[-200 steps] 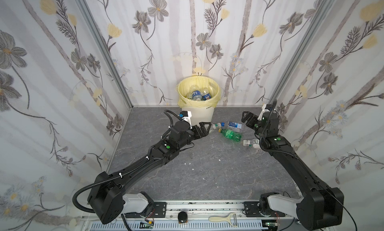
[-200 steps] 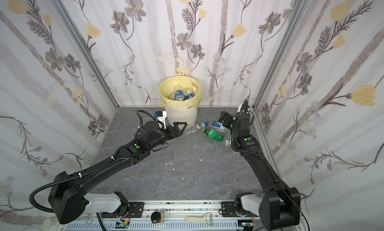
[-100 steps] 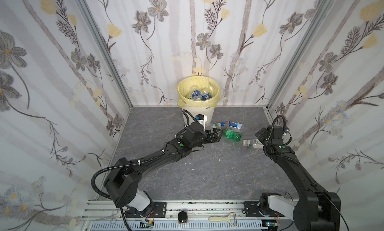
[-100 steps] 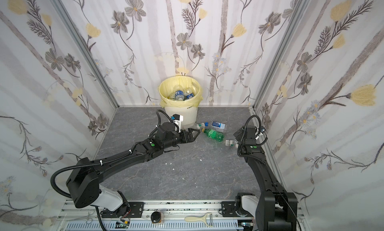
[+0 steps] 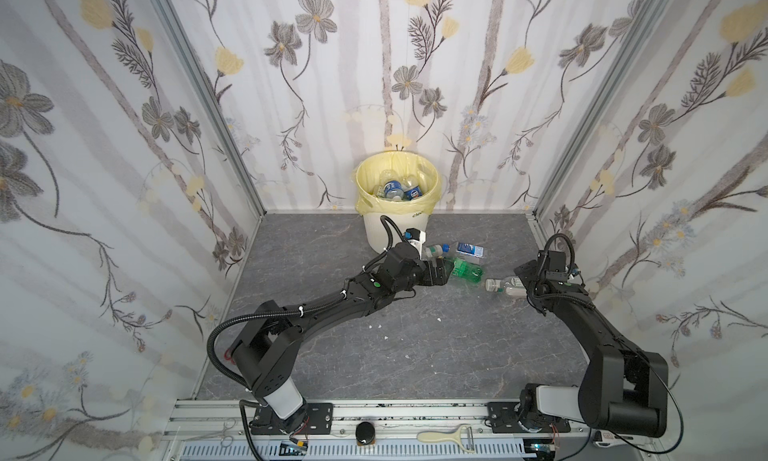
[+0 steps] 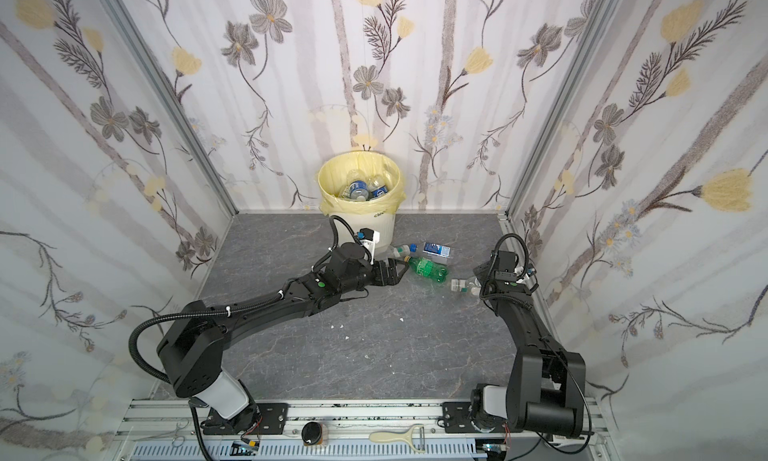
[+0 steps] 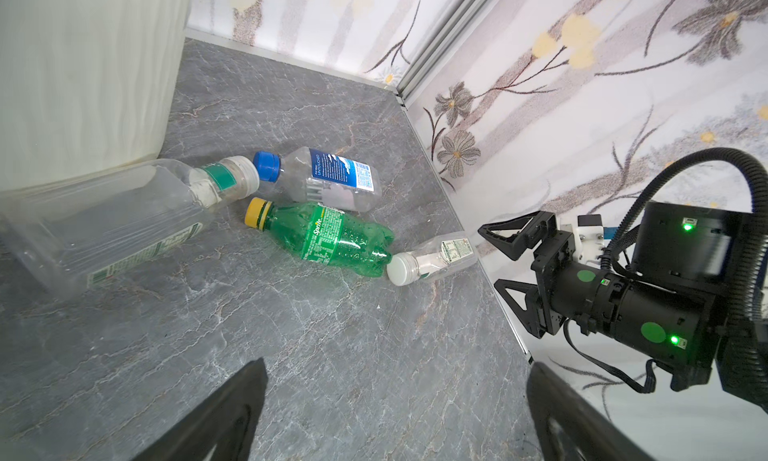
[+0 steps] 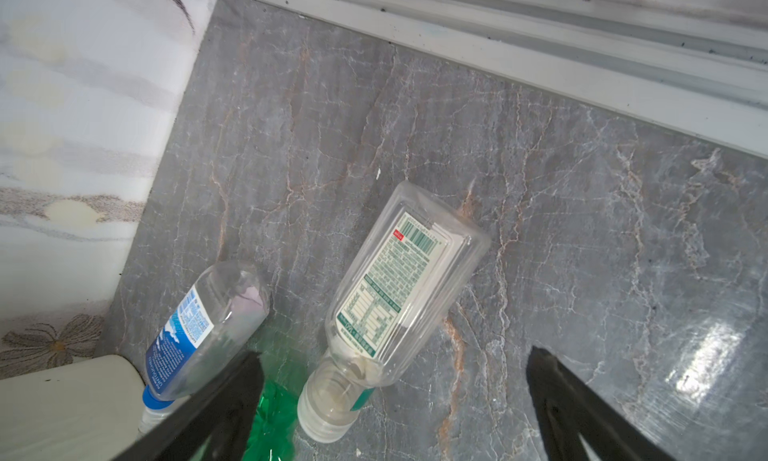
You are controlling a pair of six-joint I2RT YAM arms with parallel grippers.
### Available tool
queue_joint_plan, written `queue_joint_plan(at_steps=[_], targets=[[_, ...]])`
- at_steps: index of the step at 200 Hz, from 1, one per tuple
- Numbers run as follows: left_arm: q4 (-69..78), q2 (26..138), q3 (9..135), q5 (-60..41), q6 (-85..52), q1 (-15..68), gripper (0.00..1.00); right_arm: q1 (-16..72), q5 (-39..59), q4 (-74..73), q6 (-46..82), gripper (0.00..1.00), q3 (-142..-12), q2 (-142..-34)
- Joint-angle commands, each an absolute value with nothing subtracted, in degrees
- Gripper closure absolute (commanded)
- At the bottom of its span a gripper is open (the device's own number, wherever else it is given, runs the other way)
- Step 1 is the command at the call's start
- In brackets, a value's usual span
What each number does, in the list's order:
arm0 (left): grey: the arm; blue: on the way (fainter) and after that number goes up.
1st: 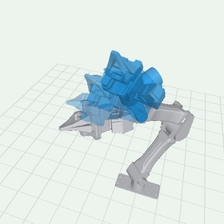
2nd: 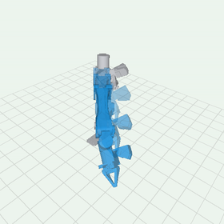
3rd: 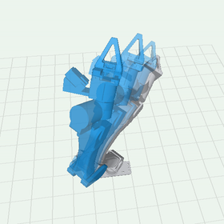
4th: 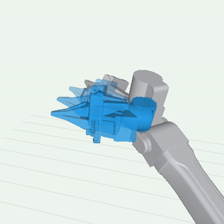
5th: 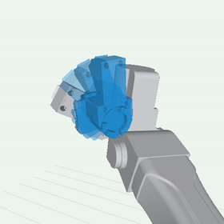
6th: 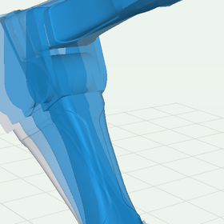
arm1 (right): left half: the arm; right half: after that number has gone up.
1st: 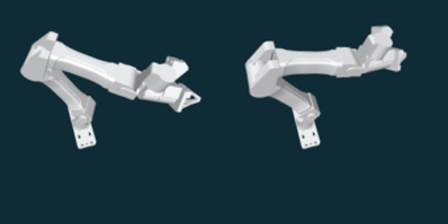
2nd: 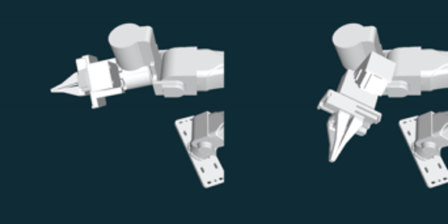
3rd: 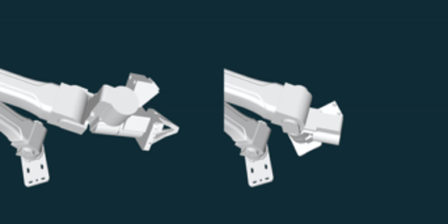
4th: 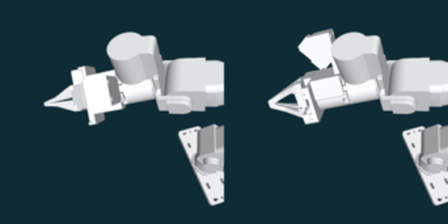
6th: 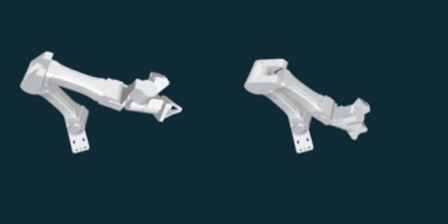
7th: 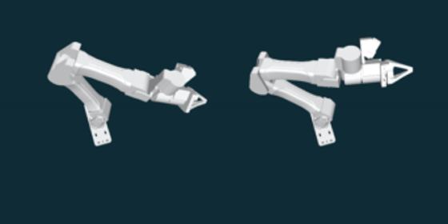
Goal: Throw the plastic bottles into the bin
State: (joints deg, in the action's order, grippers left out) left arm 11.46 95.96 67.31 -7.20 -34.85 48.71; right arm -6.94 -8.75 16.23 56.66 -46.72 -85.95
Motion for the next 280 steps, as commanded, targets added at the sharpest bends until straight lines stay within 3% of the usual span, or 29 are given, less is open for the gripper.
queue_joint_plan(at_steps=[1, 126, 196, 215, 280], targets=[[13.08, 99.15, 69.77, -6.82, -31.79, 49.28, 0.00, -7.18, -6.10, 16.30, 58.62, 0.00, -48.17, -88.67], [13.01, 105.44, 75.42, -7.69, -26.59, 53.61, 0.00, -8.53, -0.54, 14.26, 57.26, 0.01, -52.03, -101.56], [13.14, 104.01, 74.53, -7.71, -26.61, 53.61, 0.00, -8.70, -0.97, 13.40, 52.86, 0.14, -52.03, -104.05], [13.10, 103.44, 72.86, -7.43, -26.39, 53.68, 0.00, -8.59, -0.53, 12.41, 50.72, 0.24, -51.09, -103.32], [14.15, 101.88, 71.15, -7.22, -27.55, 53.62, 0.00, -7.55, -0.22, 13.21, 42.24, 0.33, -49.44, -102.25]])
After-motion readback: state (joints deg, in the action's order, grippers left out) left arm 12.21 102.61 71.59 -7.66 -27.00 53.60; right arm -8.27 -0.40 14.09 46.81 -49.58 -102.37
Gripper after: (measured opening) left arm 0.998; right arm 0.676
